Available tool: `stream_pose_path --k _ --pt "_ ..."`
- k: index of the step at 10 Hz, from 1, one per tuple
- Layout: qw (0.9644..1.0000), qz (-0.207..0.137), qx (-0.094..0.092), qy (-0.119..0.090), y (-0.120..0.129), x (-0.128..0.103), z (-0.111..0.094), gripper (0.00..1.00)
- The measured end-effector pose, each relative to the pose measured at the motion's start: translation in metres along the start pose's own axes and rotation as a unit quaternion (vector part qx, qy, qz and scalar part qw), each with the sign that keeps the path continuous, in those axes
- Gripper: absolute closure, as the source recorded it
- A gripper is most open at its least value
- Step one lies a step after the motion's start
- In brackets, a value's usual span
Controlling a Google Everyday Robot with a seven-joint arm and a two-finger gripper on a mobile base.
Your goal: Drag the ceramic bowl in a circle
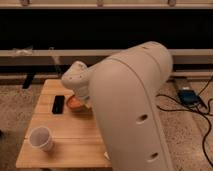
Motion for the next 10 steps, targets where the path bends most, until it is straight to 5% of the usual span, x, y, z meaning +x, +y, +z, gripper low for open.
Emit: stream_pose_path --k 6,10 --pt "0.9967 0.076 -0.027 0.009 0.126 0.072 -0.003 1.00" --pt "0.9973 0.067 -0.026 0.014 0.132 0.105 0.007 1.00"
